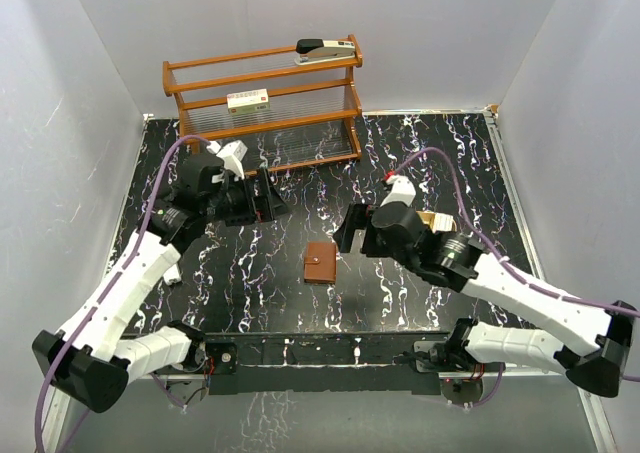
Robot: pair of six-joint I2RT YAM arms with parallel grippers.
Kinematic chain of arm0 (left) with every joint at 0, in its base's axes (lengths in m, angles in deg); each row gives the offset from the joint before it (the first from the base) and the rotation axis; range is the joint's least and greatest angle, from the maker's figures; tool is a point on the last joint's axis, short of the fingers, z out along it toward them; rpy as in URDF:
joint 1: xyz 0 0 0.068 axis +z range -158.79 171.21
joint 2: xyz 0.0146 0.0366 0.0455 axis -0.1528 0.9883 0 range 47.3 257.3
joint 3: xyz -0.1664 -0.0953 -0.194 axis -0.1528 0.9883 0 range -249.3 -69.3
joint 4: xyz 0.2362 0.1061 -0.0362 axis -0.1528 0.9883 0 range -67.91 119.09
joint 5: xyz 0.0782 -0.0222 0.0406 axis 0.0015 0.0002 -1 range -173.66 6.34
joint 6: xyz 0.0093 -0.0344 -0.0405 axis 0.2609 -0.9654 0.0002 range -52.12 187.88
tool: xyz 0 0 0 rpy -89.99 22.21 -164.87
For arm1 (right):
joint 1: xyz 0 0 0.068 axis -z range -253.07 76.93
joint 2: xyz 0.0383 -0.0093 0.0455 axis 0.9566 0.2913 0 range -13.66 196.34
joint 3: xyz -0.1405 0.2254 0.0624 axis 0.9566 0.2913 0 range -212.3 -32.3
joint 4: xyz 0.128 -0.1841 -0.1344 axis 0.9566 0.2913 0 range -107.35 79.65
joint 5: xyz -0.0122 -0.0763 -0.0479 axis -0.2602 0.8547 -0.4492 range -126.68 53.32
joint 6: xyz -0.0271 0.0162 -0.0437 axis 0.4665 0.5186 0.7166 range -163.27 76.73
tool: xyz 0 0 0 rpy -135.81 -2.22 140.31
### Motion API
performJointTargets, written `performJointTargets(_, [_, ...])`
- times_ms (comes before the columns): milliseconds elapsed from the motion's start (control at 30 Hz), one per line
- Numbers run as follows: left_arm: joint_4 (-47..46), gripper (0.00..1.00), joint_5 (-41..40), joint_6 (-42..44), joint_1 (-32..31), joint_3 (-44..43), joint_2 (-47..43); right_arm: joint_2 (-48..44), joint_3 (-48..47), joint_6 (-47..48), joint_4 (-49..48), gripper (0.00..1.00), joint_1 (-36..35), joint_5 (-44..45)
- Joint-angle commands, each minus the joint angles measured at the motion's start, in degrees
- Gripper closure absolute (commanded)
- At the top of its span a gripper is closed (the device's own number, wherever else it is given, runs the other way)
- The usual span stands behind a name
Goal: Put the credit cards into the card holder
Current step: Move the card holder to the center of the board, then reset both arms
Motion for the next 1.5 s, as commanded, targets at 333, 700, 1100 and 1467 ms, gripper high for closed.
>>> performJointTargets(333, [3.3, 0.01, -8.1, -0.4, 0.2, -0.6, -7.9, -10.8, -3.2, -3.1, 6.2, 0.02, 0.1, 3.1])
performJointTargets(700, [-4.3, 0.01, -2.6, -7.1, 0.2, 12.3, -15.6, -11.3, -0.1, -4.9, 4.5, 0.02, 0.2, 2.0])
performJointTargets(1100, [-6.9, 0.01, -2.3, -6.5, 0.2, 11.9, -16.3, -11.8, 0.8, -5.1, 4.0, 0.02, 0.2, 1.3])
performJointTargets(1467, [-4.6, 0.01, -4.5, -2.0, 0.2, 5.6, -14.4, -14.2, -0.7, -6.5, 4.8, 0.02, 0.1, 2.7])
